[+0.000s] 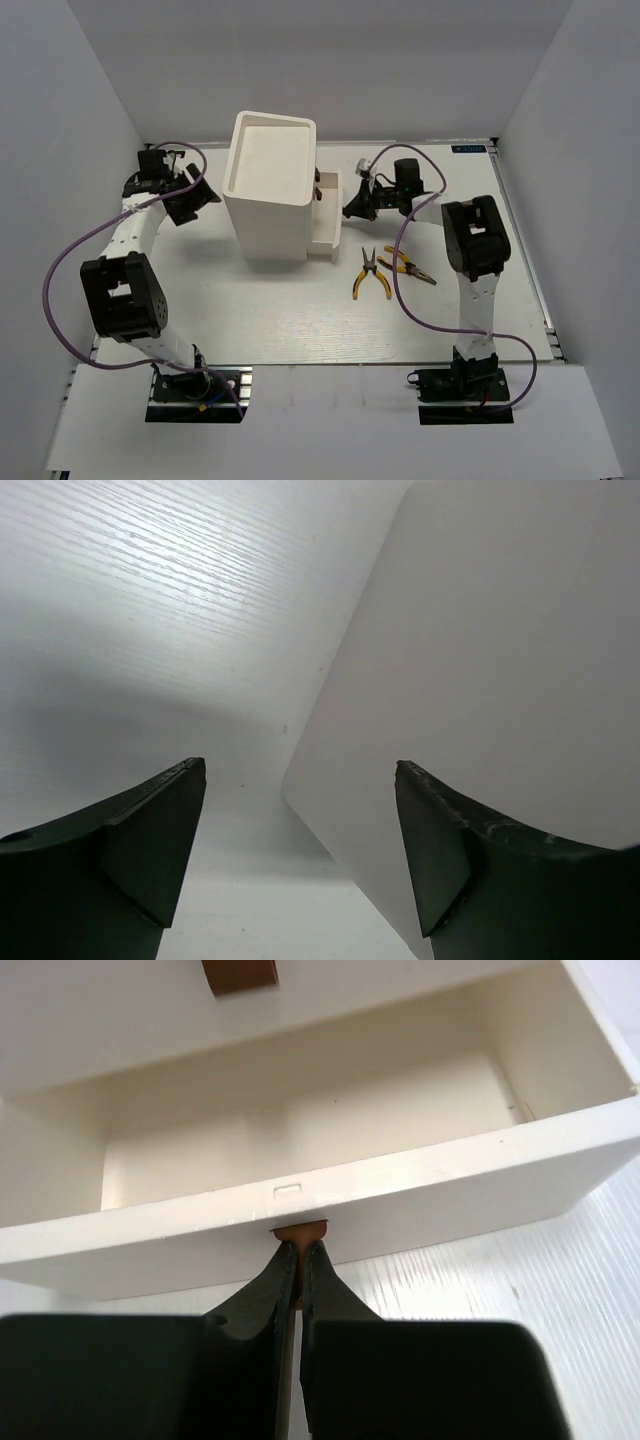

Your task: Sort the tools into containers

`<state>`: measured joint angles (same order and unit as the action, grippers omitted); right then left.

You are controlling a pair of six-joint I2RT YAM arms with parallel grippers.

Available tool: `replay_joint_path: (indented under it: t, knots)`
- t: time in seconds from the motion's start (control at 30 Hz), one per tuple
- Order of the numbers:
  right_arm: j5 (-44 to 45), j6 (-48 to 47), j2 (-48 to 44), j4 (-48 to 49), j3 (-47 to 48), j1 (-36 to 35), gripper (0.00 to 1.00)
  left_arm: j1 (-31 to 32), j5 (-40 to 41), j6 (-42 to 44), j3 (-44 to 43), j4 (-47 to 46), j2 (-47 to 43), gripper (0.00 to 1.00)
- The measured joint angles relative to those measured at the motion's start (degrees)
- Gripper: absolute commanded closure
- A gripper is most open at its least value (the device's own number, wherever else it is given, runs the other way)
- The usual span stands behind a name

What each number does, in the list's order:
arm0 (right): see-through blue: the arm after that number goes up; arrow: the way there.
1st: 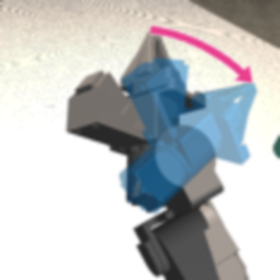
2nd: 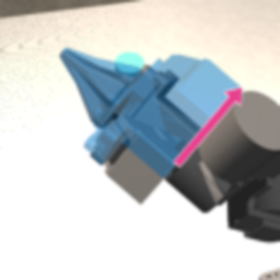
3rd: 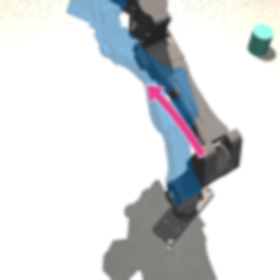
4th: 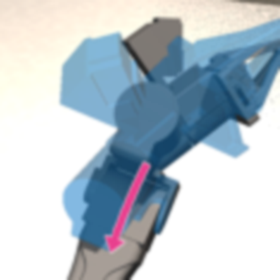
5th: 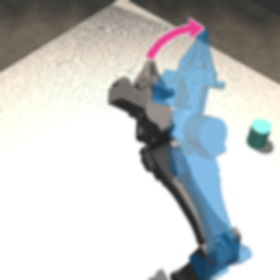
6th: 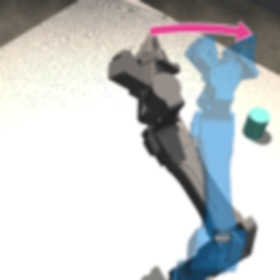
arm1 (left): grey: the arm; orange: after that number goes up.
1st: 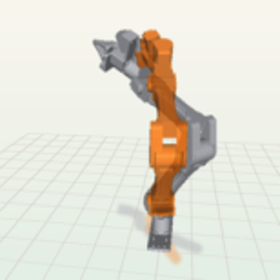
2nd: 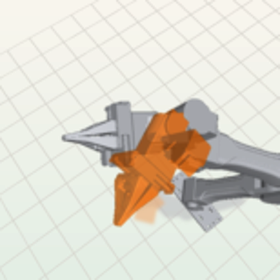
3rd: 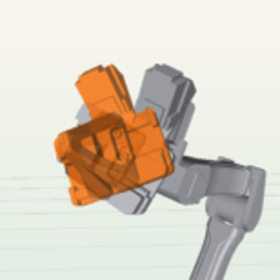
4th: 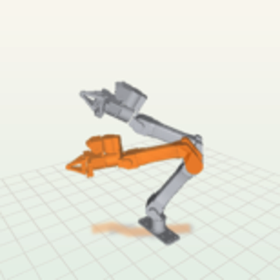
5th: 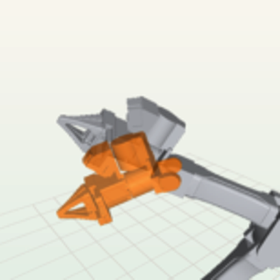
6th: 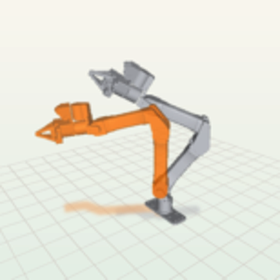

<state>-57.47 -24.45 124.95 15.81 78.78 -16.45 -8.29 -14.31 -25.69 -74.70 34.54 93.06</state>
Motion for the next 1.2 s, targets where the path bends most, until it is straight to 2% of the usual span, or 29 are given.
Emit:
replay_joint_path:
  t: [0.13,0.17,0.2,0.27,0.3,0.33,0.4,0.43,0.47,0.5,0.53,0.6,0.7,0.77,0.83,0.87,0.9,0.97,1.03,1.1,1.2]
  knots:
    - [0.17,-2.38,-1.46,-3.85,-1.03,2.25,1.0,-1.33,0.44,-0.11,0.09,0.17,-1.57,0.13]
    - [0.02,-2.58,-1.49,-4.52,-0.9,2.58,0.62,-1.62,0.57,-0.09,0.09,0.24,-2.03,0.13]
    - [-0.09,-2.34,-1.49,-5.46,-0.55,2.78,0.42,-1.77,0.66,-0.09,0.09,0.37,-2.51,0.13]
    - [0.0,-1.86,-1.49,-6.67,0.28,2.84,0.23,-1.88,1.01,0.24,0.04,0.94,-3.58,0.13]
    - [0.11,-1.46,-1.49,-7.13,0.81,2.82,0.15,-1.88,1.22,0.59,0.0,1.51,-4.28,0.24]
    - [0.22,-1.29,-1.49,-7.61,1.66,2.82,0.15,-1.88,1.62,1.07,-0.11,2.19,-5.44,0.24]
    - [1.79,-0.66,-1.73,-9.94,3.34,2.82,0.15,-1.14,1.99,3.67,-2.54,4.74,-7.02,0.38]
    - [2.99,-0.28,-1.97,-11.47,4.44,2.82,0.34,-0.42,1.97,5.11,-4.31,5.05,-8.0,0.58]
    - [4.87,-0.42,-2.62,-13.75,5.25,2.82,0.59,0.52,1.49,6.29,-6.01,4.96,-9.2,0.68]
    - [7.54,-0.35,-3.74,-16.57,5.9,2.84,0.94,1.79,0.72,7.78,-7.61,4.55,-10.6,0.75]
    - [10.32,-0.09,-5.16,-19.41,6.49,2.93,1.0,3.37,-0.72,9.29,-8.92,3.61,-12.41,0.87]
    - [15.89,1.27,-8.94,-25.11,6.99,3.32,1.0,6.82,-4.7,10.97,-10.62,1.88,-15.85,0.94]
    - [22.71,2.4,-14.71,-35.32,8.09,4.37,1.0,13.42,-9.49,12.98,-13.42,0.79,-17.97,0.92]
    - [25.18,2.51,-17.51,-41.83,9.07,5.42,1.0,19.26,-10.62,14.27,-15.37,0.87,-16.94,0.83]
    - [27.12,2.27,-19.78,-48.33,9.2,6.6,0.64,26.71,-10.58,15.41,-18.1,1.73,-13.57,0.71]
    - [28.28,1.62,-20.72,-50.56,8.52,7.02,0.47,31.36,-9.53,15.98,-19.98,2.56,-10.78,0.52]
    - [29.44,0.96,-21.9,-52.65,7.04,7.54,0.33,35.85,-8.59,16.55,-21.49,2.91,-7.67,0.45]
    - [31.65,-0.98,-24.33,-54.9,2.25,8.0,0.26,44.13,-6.38,17.11,-23.17,3.41,-1.62,0.39]
    - [33.0,-2.25,-26.01,-57.13,-2.51,7.58,0.26,50.34,-4.2,16.83,-22.86,4.26,3.58,0.36]
    - [34.36,-2.91,-26.05,-59.19,-4.59,6.45,0.27,54.1,-2.19,16.15,-20.81,4.48,6.54,0.34]
    - [36.39,-3.21,-25.22,-59.8,-5.4,4.04,0.28,56.24,1.03,15.1,-17.05,4.98,7.45,0.34]
